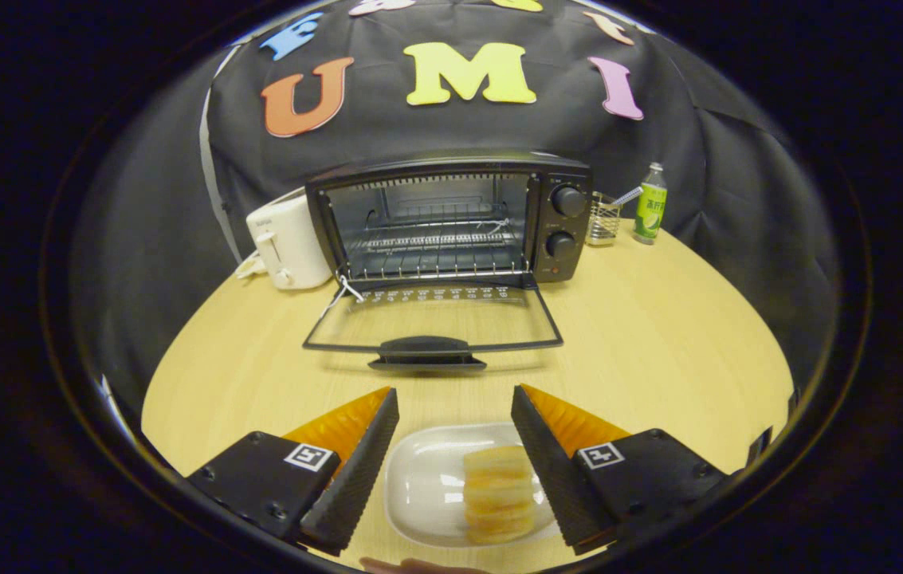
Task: Open the toaster oven, put the food inside, and close the toaster oven door.
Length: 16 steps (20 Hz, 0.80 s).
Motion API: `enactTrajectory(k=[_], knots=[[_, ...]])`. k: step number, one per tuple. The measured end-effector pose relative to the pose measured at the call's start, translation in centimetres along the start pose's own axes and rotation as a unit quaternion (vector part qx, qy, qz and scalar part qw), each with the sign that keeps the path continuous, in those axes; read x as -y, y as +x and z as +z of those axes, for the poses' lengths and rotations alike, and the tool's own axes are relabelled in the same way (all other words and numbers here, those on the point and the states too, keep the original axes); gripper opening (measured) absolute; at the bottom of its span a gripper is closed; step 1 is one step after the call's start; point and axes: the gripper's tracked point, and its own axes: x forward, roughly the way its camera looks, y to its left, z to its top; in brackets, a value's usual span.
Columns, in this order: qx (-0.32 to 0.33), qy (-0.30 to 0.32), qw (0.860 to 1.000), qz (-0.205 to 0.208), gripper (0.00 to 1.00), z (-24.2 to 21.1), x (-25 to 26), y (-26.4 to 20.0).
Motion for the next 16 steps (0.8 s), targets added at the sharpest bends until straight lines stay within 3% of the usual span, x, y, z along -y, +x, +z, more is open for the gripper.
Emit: enactTrajectory(k=[7, 11, 12, 16], knots=[[-0.009, -0.042, 0.999, -0.023, 0.97, -5.5, 2.5, -1.4], [-0.012, -0.017, 1.0, 0.01, 0.88, -8.1, 2.7, -1.0], [-0.021, -0.014, 1.0, 0.013, 0.82, -8.7, 2.8, -0.7], [-0.021, -0.017, 1.0, 0.007, 0.76, -8.9, 2.9, -0.6]])
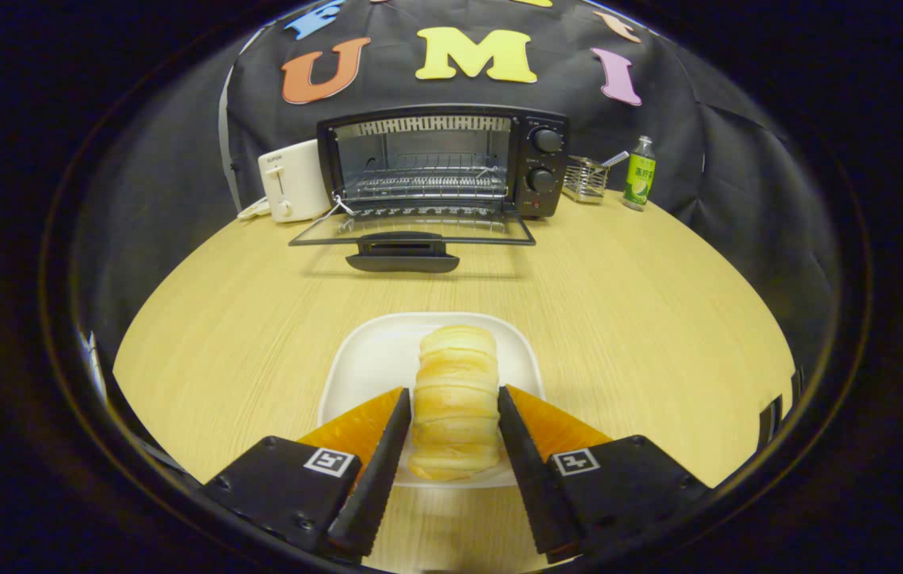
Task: Open the toaster oven, put the food inside, and close the toaster oven door.
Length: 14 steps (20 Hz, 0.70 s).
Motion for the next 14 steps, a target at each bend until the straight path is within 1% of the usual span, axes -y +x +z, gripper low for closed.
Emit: enactTrajectory(k=[2, 4, 7, 11, 14], knots=[[0.002, -0.008, 1.0, 0.003, 0.69, 0.3, -0.2, -0.3], [0.018, -0.007, 1.0, -0.003, 0.67, 1.2, 0.3, -0.7], [0.03, 0.007, 1.0, 0.006, 0.66, 2.4, 0.5, -1.3], [0.049, 0.049, 0.997, 0.046, 0.65, 4.4, -0.2, -2.1], [0.053, 0.099, 0.986, 0.122, 0.65, 5.7, -2.7, -2.6]])
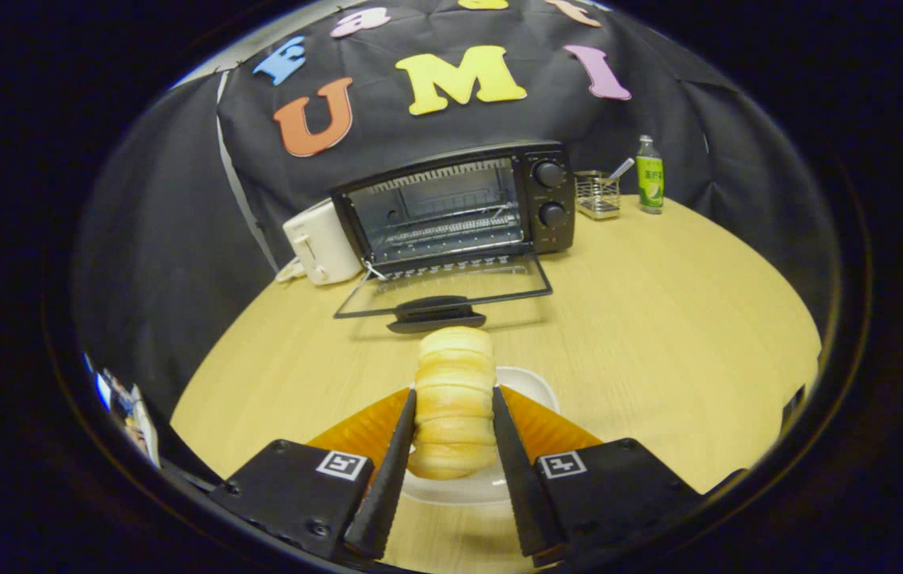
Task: Open the toaster oven, put the food inside, and close the toaster oven door.
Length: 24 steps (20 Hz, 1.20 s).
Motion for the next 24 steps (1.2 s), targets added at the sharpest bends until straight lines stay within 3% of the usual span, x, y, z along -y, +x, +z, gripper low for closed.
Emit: enactTrajectory(k=[4, 6, 8, 11, 14, 17, 20, 24], knots=[[0.041, 0.099, 0.99, 0.089, 0.64, 3.0, -2.9, 0.9], [0.069, 0.146, 0.975, 0.154, 0.64, 5.0, -5.2, 1.7], [0.112, 0.207, 0.953, 0.192, 0.65, 7.6, -5.7, 2.4], [0.184, 0.239, 0.934, 0.191, 0.65, 11.1, -4.7, 4.4], [0.171, 0.232, 0.942, 0.175, 0.68, 12.5, -4.2, 8.2], [0.177, 0.273, 0.932, 0.158, 0.68, 15.2, -3.0, 10.6], [0.166, 0.29, 0.933, 0.132, 0.68, 16.6, -2.9, 13.3], [0.143, 0.29, 0.937, 0.132, 0.69, 18.1, -3.5, 16.7]])
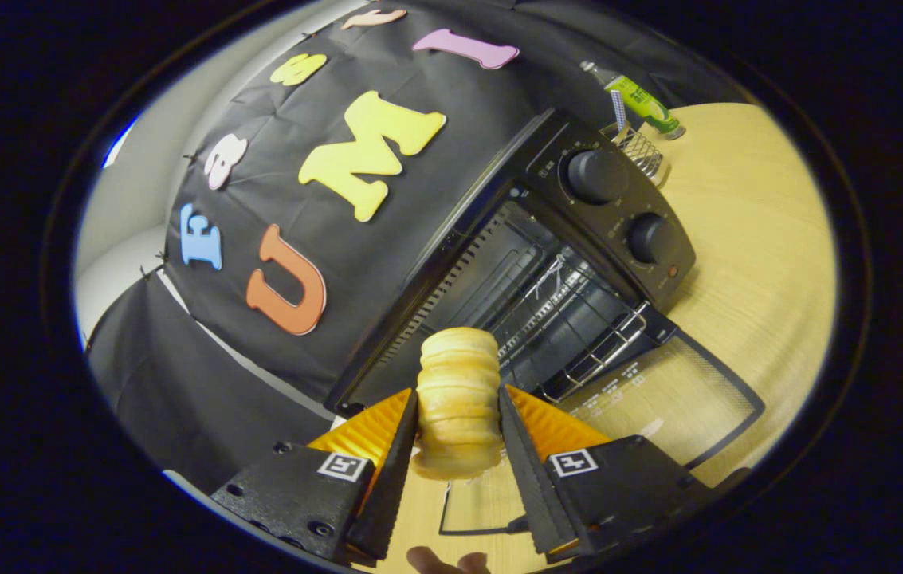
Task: Open the toaster oven, put the food inside, and close the toaster oven door.
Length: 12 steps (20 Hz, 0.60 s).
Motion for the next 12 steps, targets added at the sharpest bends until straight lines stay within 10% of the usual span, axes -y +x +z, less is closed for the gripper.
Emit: enactTrajectory(k=[9, 12], knots=[[-0.003, -0.03, 0.999, 0.014, 0.69, 1.7, 0.7, 6.7], [0.002, -0.098, 0.995, 0.003, 0.86, 1.7, 0.3, 6.7]])
